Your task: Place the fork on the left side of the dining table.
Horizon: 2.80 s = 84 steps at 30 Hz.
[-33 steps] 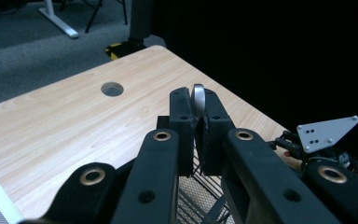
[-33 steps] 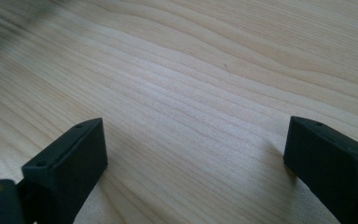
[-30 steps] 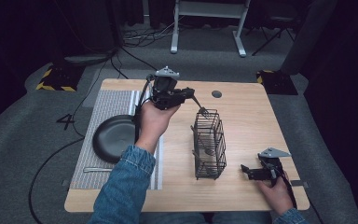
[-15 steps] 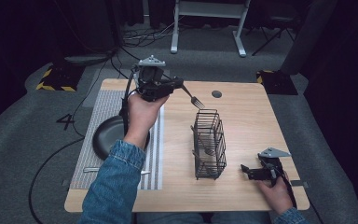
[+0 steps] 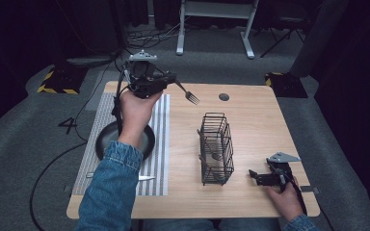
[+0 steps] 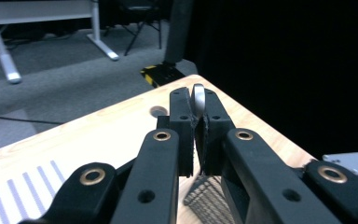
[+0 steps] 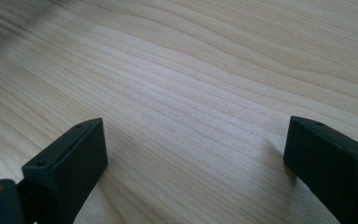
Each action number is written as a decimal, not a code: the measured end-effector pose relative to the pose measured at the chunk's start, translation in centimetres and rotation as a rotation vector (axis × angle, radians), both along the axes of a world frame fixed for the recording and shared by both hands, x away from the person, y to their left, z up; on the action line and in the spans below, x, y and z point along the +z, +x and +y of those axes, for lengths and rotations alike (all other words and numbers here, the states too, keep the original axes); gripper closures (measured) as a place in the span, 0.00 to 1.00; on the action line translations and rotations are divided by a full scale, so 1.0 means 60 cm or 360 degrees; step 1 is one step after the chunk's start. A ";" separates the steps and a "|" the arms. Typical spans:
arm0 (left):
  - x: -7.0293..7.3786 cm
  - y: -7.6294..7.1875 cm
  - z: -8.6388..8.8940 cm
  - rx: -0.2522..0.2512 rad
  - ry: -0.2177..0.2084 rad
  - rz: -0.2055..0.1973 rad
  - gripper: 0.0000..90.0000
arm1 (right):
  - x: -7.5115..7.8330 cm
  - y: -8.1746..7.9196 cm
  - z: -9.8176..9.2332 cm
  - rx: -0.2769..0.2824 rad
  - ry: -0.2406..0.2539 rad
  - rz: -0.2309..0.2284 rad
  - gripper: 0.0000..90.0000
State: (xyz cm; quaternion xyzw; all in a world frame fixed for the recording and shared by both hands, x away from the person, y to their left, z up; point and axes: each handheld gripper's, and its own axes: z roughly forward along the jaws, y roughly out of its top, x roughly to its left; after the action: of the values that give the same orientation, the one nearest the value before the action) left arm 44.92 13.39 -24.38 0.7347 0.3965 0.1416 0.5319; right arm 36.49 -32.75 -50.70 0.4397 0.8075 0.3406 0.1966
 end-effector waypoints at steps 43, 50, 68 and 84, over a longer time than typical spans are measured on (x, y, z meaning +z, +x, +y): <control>-0.118 0.098 0.182 0.0435 0.0089 0.0300 0.96 | 0.000 0.001 0.001 -0.0018 0.0000 0.0004 0.07; -0.149 0.106 0.201 0.0482 0.0070 0.0366 0.96 | 0.000 0.001 0.002 -0.0017 0.0000 0.0001 0.07; -0.209 0.136 0.212 0.0512 0.0013 0.0538 0.96 | 0.000 0.001 0.001 -0.0016 0.0001 0.0002 0.07; -0.228 0.143 0.200 0.0515 -0.0010 0.0584 0.96 | 0.000 0.001 0.001 -0.0017 0.0001 0.0001 0.07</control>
State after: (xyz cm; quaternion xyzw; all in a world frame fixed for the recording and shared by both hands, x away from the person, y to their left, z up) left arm 53.49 25.42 -38.07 0.6733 0.5994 0.0879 0.4238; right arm 36.54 -32.66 -50.69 0.4441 0.8052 0.3395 0.1979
